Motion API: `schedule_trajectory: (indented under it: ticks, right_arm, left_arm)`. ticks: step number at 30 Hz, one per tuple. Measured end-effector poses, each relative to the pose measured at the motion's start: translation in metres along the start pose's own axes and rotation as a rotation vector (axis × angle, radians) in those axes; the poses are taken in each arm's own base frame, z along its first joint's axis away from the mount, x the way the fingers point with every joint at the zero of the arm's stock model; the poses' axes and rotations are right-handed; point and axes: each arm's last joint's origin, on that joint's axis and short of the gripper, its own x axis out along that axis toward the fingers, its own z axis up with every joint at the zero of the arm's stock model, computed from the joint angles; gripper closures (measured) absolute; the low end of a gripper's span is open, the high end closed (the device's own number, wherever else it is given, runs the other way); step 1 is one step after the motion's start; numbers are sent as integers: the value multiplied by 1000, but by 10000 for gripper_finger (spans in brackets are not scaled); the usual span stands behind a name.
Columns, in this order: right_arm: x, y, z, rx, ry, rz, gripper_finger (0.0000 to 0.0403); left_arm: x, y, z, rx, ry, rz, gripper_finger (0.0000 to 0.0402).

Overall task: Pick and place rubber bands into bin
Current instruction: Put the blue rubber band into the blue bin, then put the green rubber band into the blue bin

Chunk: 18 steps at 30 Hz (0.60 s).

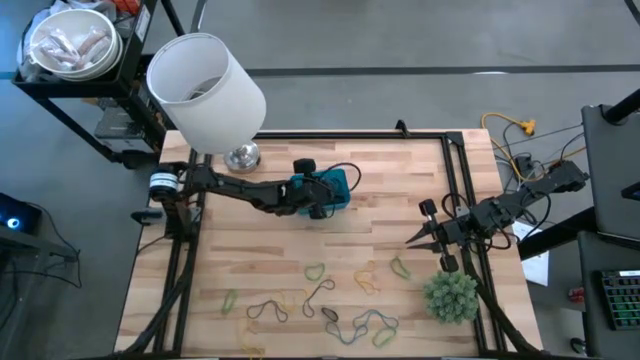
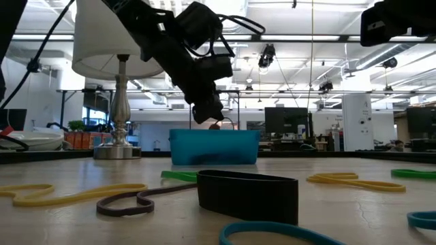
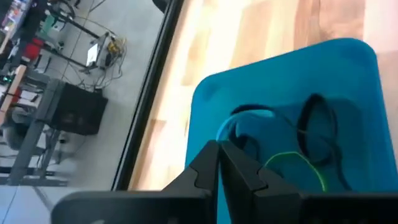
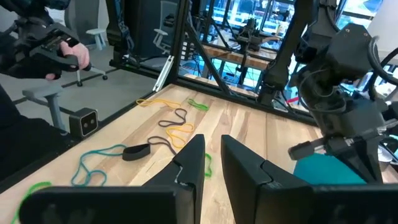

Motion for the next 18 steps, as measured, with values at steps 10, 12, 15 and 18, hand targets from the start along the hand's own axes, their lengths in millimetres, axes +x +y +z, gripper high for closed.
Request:
schedule_trajectory:
  ticks: [10,12,15,18]
  right_arm:
    - [1,0,-1,-1,9,-6,355]
    - [1,0,-1,-1,10,-6,355]
    - [1,0,-2,-1,10,-6,355]
    - [1,0,-2,-2,11,-6,355]
  left_arm:
    - [-1,-1,1,8,-12,-73,366]
    - [-1,-1,1,8,-11,-66,344]
    - [-1,0,1,9,3,-23,313]
    - [-3,2,2,11,15,26,292]
